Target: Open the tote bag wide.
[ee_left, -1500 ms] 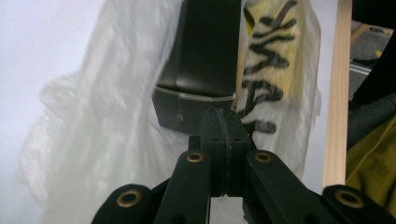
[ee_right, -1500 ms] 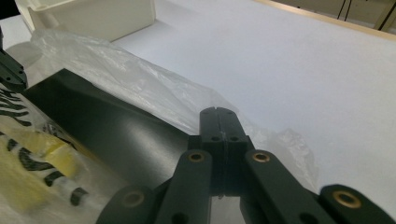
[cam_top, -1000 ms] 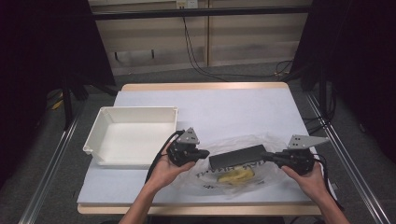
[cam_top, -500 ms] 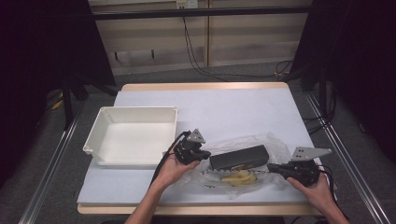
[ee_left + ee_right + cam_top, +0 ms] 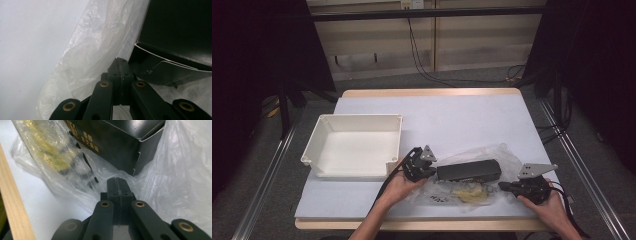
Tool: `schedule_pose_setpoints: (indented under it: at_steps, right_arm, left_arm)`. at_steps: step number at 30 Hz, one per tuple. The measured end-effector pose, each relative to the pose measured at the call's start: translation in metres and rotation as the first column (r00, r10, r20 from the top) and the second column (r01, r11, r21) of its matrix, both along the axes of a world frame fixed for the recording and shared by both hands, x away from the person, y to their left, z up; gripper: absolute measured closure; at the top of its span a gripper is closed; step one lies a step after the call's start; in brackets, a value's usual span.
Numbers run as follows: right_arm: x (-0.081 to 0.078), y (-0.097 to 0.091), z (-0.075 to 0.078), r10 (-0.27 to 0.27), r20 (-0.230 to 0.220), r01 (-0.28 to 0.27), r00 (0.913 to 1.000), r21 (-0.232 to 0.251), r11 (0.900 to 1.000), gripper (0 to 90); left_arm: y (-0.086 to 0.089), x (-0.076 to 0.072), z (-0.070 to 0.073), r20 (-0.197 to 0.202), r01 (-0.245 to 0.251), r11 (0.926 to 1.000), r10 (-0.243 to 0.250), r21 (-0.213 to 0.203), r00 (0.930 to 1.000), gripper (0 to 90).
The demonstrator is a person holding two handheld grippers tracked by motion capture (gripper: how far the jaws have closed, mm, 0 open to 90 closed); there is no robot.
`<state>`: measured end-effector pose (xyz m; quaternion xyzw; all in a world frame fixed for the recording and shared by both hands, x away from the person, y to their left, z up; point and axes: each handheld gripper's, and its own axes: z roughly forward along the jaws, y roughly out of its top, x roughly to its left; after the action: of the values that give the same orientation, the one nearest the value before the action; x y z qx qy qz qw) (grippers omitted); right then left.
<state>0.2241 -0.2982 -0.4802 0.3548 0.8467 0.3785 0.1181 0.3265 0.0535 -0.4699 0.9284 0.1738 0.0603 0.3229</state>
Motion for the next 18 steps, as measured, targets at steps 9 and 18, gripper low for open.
schedule_pose_setpoints:
  at_steps: [9,18]
  right_arm:
    - [-0.010,-0.010,0.016,-0.033,0.118,0.010,0.9924,0.187,0.9823,89.5]
    - [-0.025,-0.011,0.028,-0.117,0.221,0.046,0.9681,0.304,0.9514,56.1]
  left_arm:
    - [0.011,-0.001,0.013,0.014,-0.022,0.9960,0.023,-0.087,0.9996,83.1]
    - [0.022,-0.006,0.031,0.047,-0.029,0.9825,0.038,-0.184,0.9982,69.6]
